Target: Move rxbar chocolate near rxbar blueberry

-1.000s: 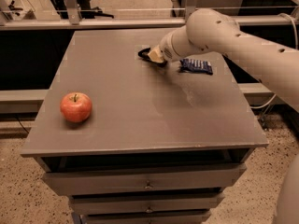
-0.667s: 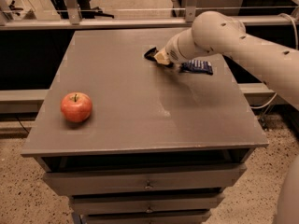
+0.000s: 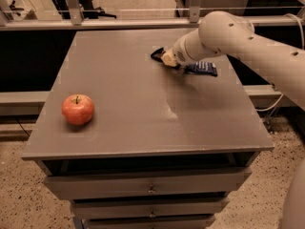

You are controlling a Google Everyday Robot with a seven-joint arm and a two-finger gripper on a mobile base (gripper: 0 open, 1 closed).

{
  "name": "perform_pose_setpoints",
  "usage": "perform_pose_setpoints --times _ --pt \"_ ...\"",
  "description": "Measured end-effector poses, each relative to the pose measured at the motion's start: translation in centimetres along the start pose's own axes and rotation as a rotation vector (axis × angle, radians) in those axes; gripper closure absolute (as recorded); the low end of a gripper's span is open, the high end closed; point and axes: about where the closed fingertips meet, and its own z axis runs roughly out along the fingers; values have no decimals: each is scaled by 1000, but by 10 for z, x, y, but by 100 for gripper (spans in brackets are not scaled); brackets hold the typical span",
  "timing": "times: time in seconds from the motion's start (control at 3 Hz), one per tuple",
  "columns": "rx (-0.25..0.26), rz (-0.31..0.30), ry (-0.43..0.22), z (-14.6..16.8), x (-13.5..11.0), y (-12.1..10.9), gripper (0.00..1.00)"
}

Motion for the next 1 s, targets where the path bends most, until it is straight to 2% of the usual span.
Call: perform_pose_setpoints --times 1.0 --pt "0 0 0 0 0 0 13"
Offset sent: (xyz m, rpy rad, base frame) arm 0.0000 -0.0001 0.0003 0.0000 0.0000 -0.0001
